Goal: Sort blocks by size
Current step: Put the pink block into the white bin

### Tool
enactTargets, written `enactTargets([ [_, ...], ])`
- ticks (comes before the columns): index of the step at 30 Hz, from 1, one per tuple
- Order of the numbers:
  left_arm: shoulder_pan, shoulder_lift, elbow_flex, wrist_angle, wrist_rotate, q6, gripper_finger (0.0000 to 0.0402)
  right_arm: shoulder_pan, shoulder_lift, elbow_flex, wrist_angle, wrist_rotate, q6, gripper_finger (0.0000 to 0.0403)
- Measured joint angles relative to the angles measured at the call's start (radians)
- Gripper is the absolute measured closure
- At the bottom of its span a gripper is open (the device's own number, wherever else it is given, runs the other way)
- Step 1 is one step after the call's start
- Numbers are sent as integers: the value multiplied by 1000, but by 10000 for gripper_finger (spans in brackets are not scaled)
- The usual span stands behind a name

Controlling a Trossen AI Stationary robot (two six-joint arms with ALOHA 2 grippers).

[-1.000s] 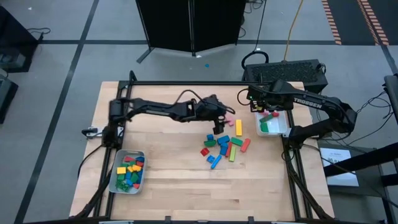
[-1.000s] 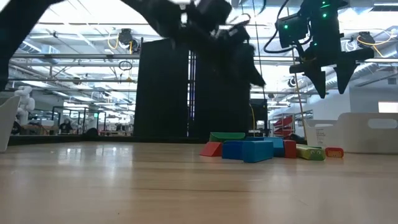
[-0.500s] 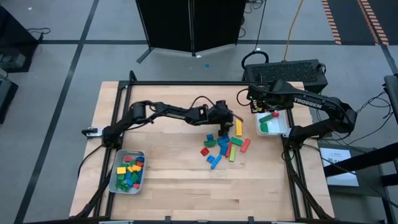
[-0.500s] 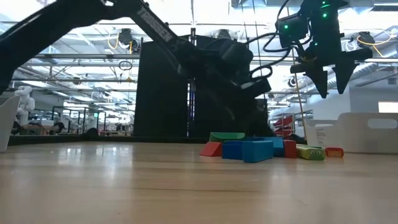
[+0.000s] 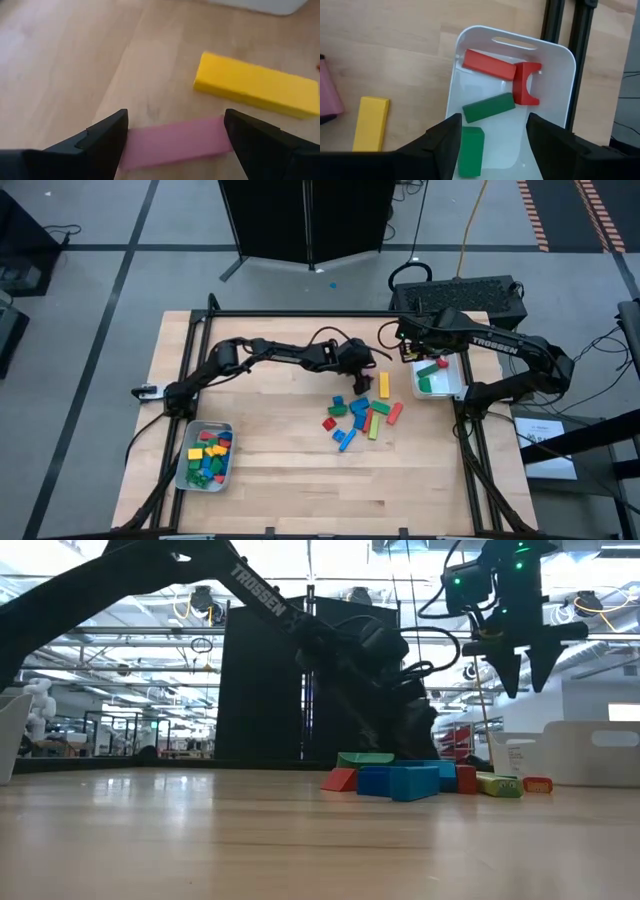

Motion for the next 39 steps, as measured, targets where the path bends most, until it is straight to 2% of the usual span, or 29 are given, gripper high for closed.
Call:
enactTargets([
  [6,-22,-6,3,-180,39,-63,72,0,0,0,24,0,-16,188],
  [13,-107,-9,2,-253,61,-111,96,0,0,0,66,0,-36,188],
  [20,-131,-19,1,-300,38,-328,107,6,0,0,84,-5,-57,188],
  [25,-97,-69,-7,-351,38,-489,108,27,0,0,88,-5,-56,188],
  [28,-81,-105,-13,-365,27,-414,108,34,0,0,109,-4,-55,188],
  [35,-73,-209,-10,-419,-52,-42,108,34,0,0,131,-3,-56,188],
  [39,-72,-217,-9,-515,-32,128,108,36,0,0,132,-1,-55,188],
])
